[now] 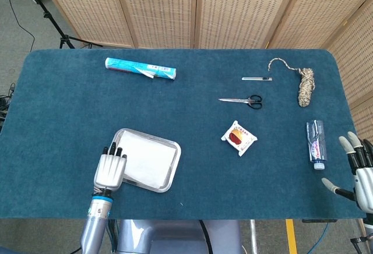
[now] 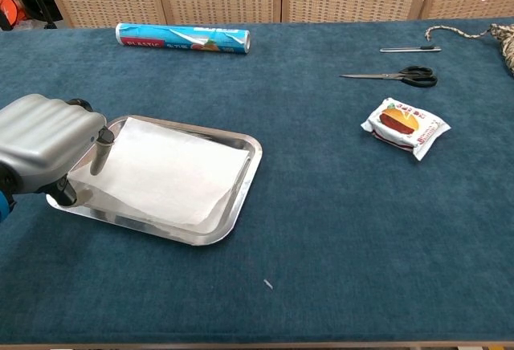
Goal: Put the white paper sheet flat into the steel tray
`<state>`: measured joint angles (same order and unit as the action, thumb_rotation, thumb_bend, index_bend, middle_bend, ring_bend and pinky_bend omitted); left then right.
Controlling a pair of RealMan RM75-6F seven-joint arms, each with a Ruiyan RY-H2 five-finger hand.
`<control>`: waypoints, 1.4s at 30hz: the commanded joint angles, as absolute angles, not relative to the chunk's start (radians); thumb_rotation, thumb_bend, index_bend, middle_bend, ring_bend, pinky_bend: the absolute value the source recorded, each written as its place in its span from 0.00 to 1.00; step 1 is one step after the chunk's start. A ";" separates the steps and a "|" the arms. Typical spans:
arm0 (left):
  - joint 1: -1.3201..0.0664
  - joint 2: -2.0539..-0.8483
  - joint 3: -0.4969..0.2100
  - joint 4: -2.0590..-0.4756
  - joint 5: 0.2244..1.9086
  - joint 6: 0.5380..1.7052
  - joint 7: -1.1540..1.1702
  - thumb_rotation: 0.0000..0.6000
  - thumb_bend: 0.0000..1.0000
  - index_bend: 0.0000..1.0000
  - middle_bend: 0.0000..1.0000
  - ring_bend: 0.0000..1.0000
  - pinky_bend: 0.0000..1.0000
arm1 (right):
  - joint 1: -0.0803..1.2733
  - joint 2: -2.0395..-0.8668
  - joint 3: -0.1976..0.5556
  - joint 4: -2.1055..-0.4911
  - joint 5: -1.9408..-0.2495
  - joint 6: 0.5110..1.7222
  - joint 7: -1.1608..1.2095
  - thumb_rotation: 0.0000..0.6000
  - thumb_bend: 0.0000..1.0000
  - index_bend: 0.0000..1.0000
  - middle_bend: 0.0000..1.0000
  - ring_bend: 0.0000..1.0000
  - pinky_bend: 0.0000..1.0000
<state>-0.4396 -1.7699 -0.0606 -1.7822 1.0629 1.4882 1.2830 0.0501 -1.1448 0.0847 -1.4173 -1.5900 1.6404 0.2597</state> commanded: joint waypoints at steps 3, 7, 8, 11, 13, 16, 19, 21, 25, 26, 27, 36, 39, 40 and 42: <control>-0.442 -1.761 -0.062 -1.797 1.047 1.486 1.286 1.00 0.00 0.63 0.38 0.17 0.32 | 0.050 -1.146 0.086 -1.415 -1.589 1.642 0.262 1.00 0.00 0.00 0.00 0.00 0.00; -0.443 -1.748 -0.066 -1.824 1.030 1.482 1.275 1.00 0.00 0.58 0.38 0.17 0.32 | 0.050 -1.149 0.087 -1.414 -1.589 1.644 0.261 1.00 0.00 0.00 0.00 0.00 0.00; -0.443 -1.743 -0.067 -1.830 1.029 1.480 1.270 1.00 0.00 0.57 0.38 0.17 0.32 | 0.050 -1.149 0.088 -1.414 -1.588 1.645 0.260 1.00 0.00 0.00 0.00 0.00 0.00; -0.442 -1.728 -0.073 -1.856 1.032 1.481 1.243 1.00 0.00 0.54 0.38 0.17 0.32 | 0.049 -1.151 0.088 -1.413 -1.589 1.647 0.260 1.00 0.00 0.00 0.00 0.00 0.00; -0.441 -1.718 -0.083 -1.878 1.038 1.483 1.213 1.00 0.00 0.54 0.38 0.17 0.32 | 0.049 -1.151 0.089 -1.412 -1.588 1.647 0.259 1.00 0.00 0.00 0.00 0.00 0.00; -0.441 -1.699 -0.091 -1.904 1.049 1.481 1.176 1.00 0.00 0.50 0.37 0.17 0.32 | 0.049 -1.152 0.089 -1.411 -1.589 1.647 0.259 1.00 0.00 0.00 0.00 0.00 0.00; -0.440 -1.682 -0.096 -1.926 1.067 1.481 1.136 1.00 0.00 0.49 0.35 0.17 0.32 | 0.049 -1.152 0.089 -1.411 -1.589 1.647 0.258 1.00 0.00 0.00 0.00 0.00 0.00; -0.439 -1.672 -0.096 -1.937 1.081 1.482 1.115 1.00 0.00 0.49 0.33 0.17 0.32 | 0.049 -1.153 0.089 -1.411 -1.589 1.647 0.259 1.00 0.00 0.00 0.00 0.00 0.00; -0.433 -1.629 -0.109 -1.963 1.133 1.481 1.019 1.00 0.00 0.48 0.23 0.15 0.32 | 0.049 -1.152 0.088 -1.410 -1.588 1.646 0.258 1.00 0.00 0.00 0.00 0.00 0.00; -0.432 -1.623 -0.109 -1.958 1.144 1.480 1.000 1.00 0.00 0.47 0.20 0.14 0.32 | 0.049 -1.152 0.088 -1.411 -1.588 1.646 0.257 1.00 0.00 0.00 0.00 0.00 0.00; -0.431 -1.617 -0.109 -1.952 1.155 1.477 0.978 1.00 0.00 0.45 0.18 0.12 0.32 | 0.049 -1.152 0.088 -1.411 -1.588 1.646 0.257 1.00 0.00 0.00 0.00 0.00 0.00; -0.409 -1.586 -0.068 -1.809 1.331 1.453 0.676 1.00 0.00 0.38 0.10 0.04 0.23 | 0.050 -1.151 0.086 -1.416 -1.590 1.642 0.249 1.00 0.00 0.00 0.00 0.00 0.00; -0.400 -1.609 -0.062 -1.713 1.419 1.484 0.552 1.00 0.00 0.38 0.10 0.04 0.21 | 0.052 -1.152 0.086 -1.417 -1.589 1.638 0.245 1.00 0.00 0.00 0.00 0.00 0.00; -0.398 -1.625 -0.063 -1.676 1.441 1.493 0.507 1.00 0.02 0.38 0.10 0.04 0.21 | 0.053 -1.153 0.086 -1.418 -1.590 1.637 0.241 1.00 0.00 0.00 0.00 0.00 0.00; -0.397 -1.643 -0.063 -1.637 1.457 1.492 0.467 1.00 0.06 0.38 0.10 0.03 0.20 | 0.053 -1.153 0.084 -1.419 -1.592 1.636 0.237 1.00 0.00 0.00 0.00 0.00 0.00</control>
<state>-0.4064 -1.6157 -0.0714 -1.7102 1.3985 1.4779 0.5436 0.0531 -1.1532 0.0848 -1.4191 -1.5911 1.6362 0.2372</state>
